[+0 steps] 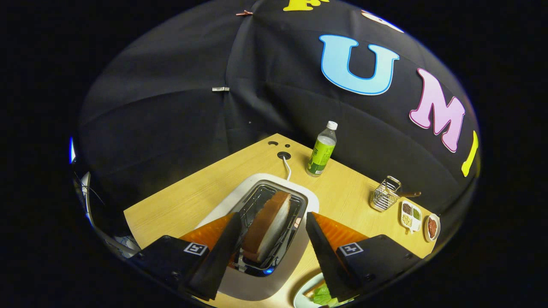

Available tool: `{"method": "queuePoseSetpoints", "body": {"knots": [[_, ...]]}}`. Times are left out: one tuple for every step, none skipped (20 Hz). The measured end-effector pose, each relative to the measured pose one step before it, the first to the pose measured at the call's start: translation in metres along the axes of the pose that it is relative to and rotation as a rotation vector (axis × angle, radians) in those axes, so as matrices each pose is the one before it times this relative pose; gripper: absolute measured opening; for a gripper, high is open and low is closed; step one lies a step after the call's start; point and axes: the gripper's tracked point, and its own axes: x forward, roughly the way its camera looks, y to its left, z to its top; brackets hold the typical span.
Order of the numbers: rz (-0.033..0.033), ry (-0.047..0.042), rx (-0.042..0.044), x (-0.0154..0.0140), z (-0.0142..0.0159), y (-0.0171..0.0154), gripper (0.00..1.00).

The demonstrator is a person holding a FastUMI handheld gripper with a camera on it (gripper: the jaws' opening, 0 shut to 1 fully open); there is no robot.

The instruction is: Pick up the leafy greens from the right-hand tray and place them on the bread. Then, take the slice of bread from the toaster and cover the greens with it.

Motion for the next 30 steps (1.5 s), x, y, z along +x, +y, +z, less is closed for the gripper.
{"method": "queuePoseSetpoints", "body": {"knots": [[0.00110, 0.00021, 0.00063, 0.00078, 0.00035, 0.00127, 0.90], [0.00540, -0.00461, -0.00364, 0.00057, 0.00124, 0.00162, 0.85], [0.00121, -0.00351, -0.00349, -0.00022, 0.00064, 0.00168, 0.75], [0.00458, -0.00243, 0.00052, -0.00065, 0.00134, 0.00135, 0.66], [-0.00538, 0.00119, 0.00405, 0.00142, -0.00027, 0.00019, 0.56], [-0.00592, 0.00599, 0.00800, -0.00029, -0.00090, -0.00177, 0.46], [-0.00173, 0.00419, 0.01482, 0.00038, 0.00009, 0.00047, 0.36], [-0.01065, 0.00905, 0.01342, -0.00079, -0.00072, -0.00394, 0.31], [0.01035, 0.00851, 0.01392, 0.00000, 0.00022, 0.00286, 0.22], [0.00402, 0.00562, 0.00238, 0.00028, 0.00042, 0.00018, 0.20], [-0.00351, -0.00016, 0.00088, -0.00154, 0.00079, -0.00239, 0.19], [-0.00168, -0.00766, -0.00089, -0.00229, 0.00239, -0.00033, 0.18], [0.00543, -0.00700, -0.00346, 0.00183, 0.00046, 0.00131, 0.14], [0.00426, -0.00138, -0.00474, -0.00033, -0.00027, 0.00124, 0.14], [0.00161, -0.00039, 0.00047, -0.00106, 0.00004, -0.00018, 0.14], [0.00098, 0.00230, 0.00957, -0.00167, 0.00049, -0.00068, 0.14], [-0.00035, -0.00207, 0.01412, -0.00178, 0.00226, -0.00100, 0.14], [0.00195, -0.00464, 0.01581, -0.00250, 0.00427, -0.00112, 0.14], [-0.00316, -0.01553, 0.01586, -0.00430, 0.00641, -0.00164, 0.14], [0.00650, -0.01780, 0.01545, -0.00602, 0.00836, -0.00049, 0.14], [0.00163, -0.02862, 0.01199, -0.00698, 0.01062, 0.00005, 0.14], [-0.00006, -0.03189, 0.00603, -0.00581, 0.01191, -0.00199, 0.14], [-0.00271, -0.02828, 0.00517, -0.00673, 0.01044, -0.00227, 0.14], [-0.00207, -0.01833, 0.00994, -0.00635, 0.00925, -0.00290, 0.14], [-0.00268, -0.01712, 0.00856, -0.00367, 0.00775, -0.00286, 0.14], [-0.00325, -0.01549, 0.00893, -0.00422, 0.00817, -0.00357, 0.14], [-0.00910, -0.01466, 0.00322, -0.00449, 0.00790, -0.00609, 0.14], [-0.00667, -0.01262, 0.00270, -0.00524, 0.00714, -0.00623, 0.14], [-0.00480, -0.01311, 0.00440, -0.00507, 0.00559, -0.00496, 0.14], [-0.00592, -0.01042, 0.00755, -0.00580, 0.00400, -0.00682, 0.14]]}}
